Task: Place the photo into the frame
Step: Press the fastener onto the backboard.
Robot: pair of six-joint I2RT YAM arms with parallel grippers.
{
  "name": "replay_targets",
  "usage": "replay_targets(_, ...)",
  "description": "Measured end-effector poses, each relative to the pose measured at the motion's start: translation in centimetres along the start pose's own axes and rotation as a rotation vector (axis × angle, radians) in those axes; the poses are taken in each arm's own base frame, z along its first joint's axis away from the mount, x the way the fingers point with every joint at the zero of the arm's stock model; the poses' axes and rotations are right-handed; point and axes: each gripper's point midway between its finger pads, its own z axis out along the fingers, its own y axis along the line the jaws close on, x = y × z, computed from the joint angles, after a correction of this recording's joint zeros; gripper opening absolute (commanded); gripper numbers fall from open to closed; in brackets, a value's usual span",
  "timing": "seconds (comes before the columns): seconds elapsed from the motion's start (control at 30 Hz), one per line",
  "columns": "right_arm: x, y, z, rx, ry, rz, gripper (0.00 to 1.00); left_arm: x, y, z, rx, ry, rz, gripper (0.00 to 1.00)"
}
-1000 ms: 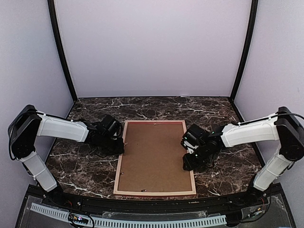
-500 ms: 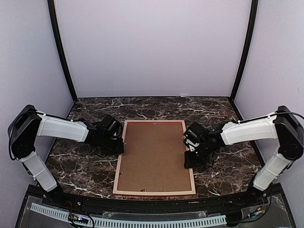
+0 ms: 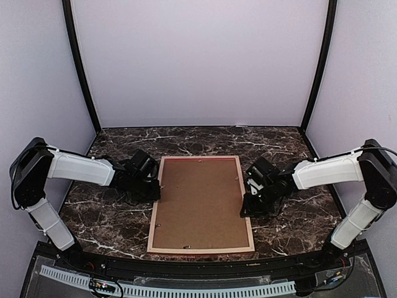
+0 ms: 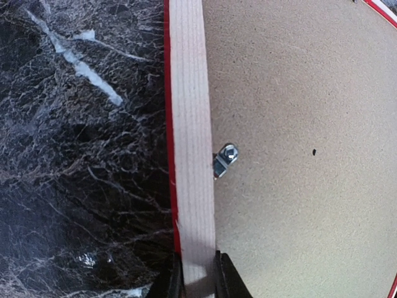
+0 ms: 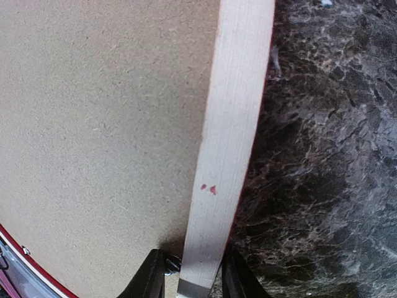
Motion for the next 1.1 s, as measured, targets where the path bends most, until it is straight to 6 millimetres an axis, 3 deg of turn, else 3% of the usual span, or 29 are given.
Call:
replay_targets(0.3, -1.1, 0.5, 0.1, -0.056, -0.036, 0.047, 0.43, -0.2, 0.4, -0.1, -0.009, -0.016, -0.012, 0.00)
replay_targets(1.1, -1.3, -0.1, 0.2, -0.101, -0.038, 0.060, 0.30, -0.2, 0.5, -0.1, -0.010, -0.021, -0.016, 0.00)
